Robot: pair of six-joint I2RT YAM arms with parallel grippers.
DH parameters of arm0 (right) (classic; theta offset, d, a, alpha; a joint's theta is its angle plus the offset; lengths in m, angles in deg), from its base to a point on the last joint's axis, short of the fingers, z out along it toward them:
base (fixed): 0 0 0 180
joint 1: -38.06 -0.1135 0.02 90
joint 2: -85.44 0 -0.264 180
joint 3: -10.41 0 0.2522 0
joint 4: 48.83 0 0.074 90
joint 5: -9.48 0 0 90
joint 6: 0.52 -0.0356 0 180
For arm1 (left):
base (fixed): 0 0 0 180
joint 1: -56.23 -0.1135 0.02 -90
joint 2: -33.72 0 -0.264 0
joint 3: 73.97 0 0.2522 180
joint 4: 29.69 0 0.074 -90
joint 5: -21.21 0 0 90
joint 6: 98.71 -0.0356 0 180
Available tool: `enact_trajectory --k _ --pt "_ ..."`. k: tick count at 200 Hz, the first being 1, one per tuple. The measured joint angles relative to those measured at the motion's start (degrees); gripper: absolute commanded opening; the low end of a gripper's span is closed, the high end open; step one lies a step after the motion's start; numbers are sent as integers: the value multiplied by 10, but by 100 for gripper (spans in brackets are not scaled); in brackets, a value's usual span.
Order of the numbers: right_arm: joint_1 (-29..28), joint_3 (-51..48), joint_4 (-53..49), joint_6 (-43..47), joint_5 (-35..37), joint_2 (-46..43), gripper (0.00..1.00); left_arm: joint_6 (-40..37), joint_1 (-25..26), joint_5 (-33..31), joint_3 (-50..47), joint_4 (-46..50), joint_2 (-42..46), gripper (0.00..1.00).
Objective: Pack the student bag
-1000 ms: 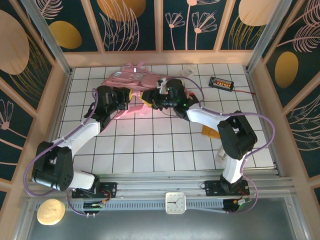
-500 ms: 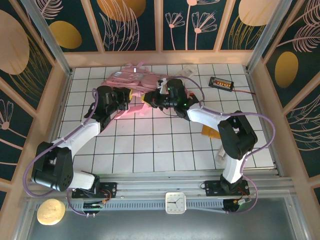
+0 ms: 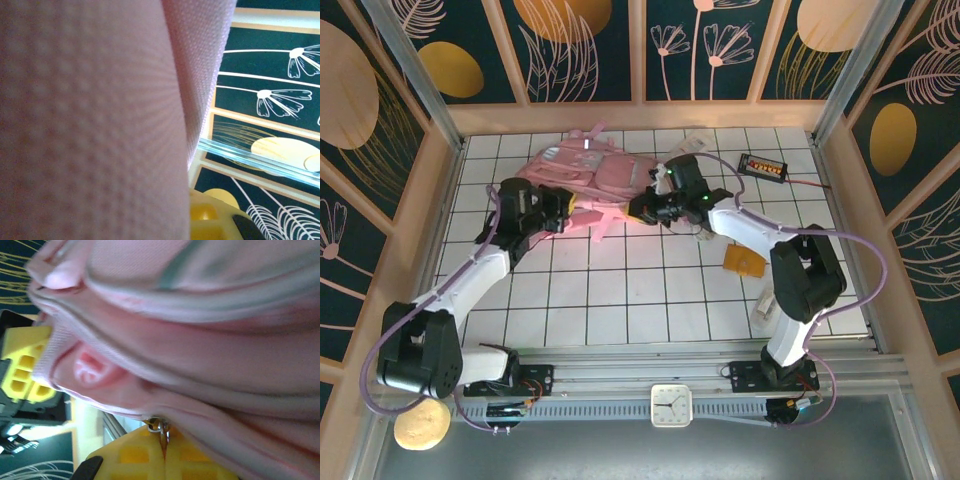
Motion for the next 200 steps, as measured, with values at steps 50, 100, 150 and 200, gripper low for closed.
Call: enact_trajectory --k 50,100,150,200 --pt "57 32 -138 113 -21 16 0 -84 -96 68 -11 68 32 0" --pt "66 63 -195 210 -26 62 0 -176 -151 117 -16 115 18 0" --pt "43 61 -187 208 -23 64 0 -263 -172 124 12 153 -69 1" --pt "-22 30 -110 120 -5 71 0 -323 -183 95 101 155 -218 57"
